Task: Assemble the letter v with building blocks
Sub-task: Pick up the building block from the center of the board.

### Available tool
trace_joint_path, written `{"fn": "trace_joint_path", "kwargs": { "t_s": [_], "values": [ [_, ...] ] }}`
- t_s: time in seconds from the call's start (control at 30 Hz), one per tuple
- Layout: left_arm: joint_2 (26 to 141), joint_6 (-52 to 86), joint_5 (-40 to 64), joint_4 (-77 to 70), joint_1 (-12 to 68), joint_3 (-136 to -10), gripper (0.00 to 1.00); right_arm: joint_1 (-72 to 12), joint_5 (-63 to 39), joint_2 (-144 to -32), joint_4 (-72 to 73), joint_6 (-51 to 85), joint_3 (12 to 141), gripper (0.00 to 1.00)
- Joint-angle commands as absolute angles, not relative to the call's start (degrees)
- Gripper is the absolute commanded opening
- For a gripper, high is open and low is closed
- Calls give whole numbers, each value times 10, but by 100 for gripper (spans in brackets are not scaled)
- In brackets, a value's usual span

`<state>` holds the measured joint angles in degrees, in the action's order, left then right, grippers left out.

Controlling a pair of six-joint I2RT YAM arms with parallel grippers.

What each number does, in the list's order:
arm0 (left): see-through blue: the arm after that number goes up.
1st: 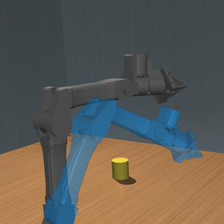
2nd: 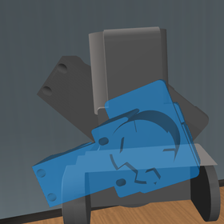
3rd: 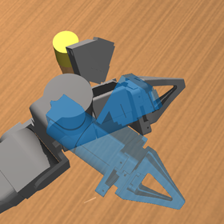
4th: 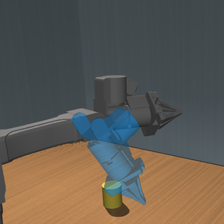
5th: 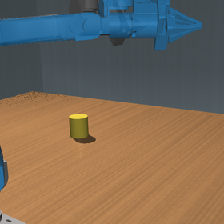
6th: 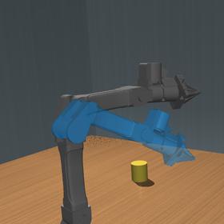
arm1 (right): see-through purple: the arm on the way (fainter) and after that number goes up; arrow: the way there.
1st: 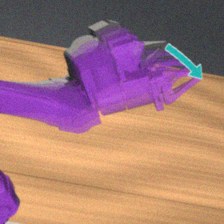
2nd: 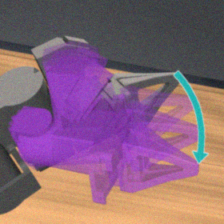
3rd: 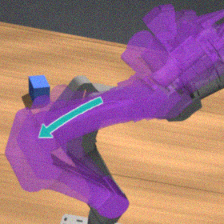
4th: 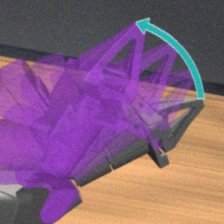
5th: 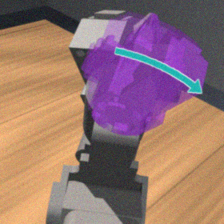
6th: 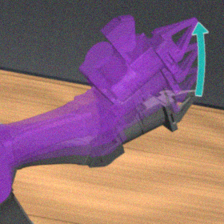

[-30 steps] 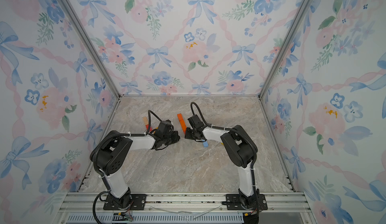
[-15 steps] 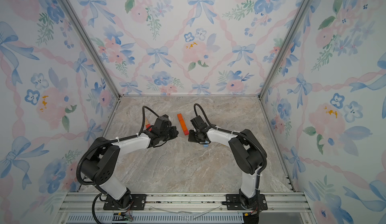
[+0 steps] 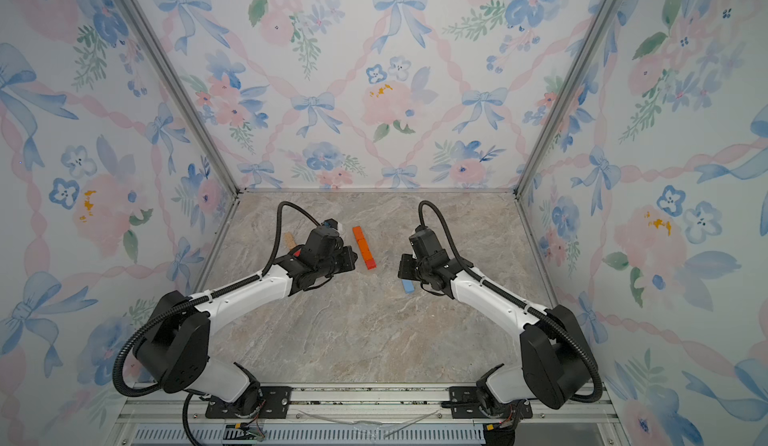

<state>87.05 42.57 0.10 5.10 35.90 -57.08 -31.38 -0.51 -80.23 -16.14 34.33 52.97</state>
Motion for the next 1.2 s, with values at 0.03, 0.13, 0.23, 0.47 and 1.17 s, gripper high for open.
{"fn": "trace_joint_path", "kwargs": {
  "t_s": [0.03, 0.13, 0.23, 0.47, 1.17],
  "values": [
    [878, 406, -11, 80, 377, -599, 22, -283, 15, -755, -187, 342, 485, 5],
    [889, 405, -15, 94, 388, -615, 26, -268, 20, -725, -199, 344, 463, 8],
    [901, 404, -16, 99, 403, -627, 36, -254, 28, -698, -204, 346, 438, 12],
    [972, 405, -4, 126, 450, -688, 53, -213, 32, -654, -210, 349, 389, 14],
    [1242, 264, 26, 205, 537, -1019, 65, -82, 22, -506, -297, 301, 350, 36]
  ]
}}
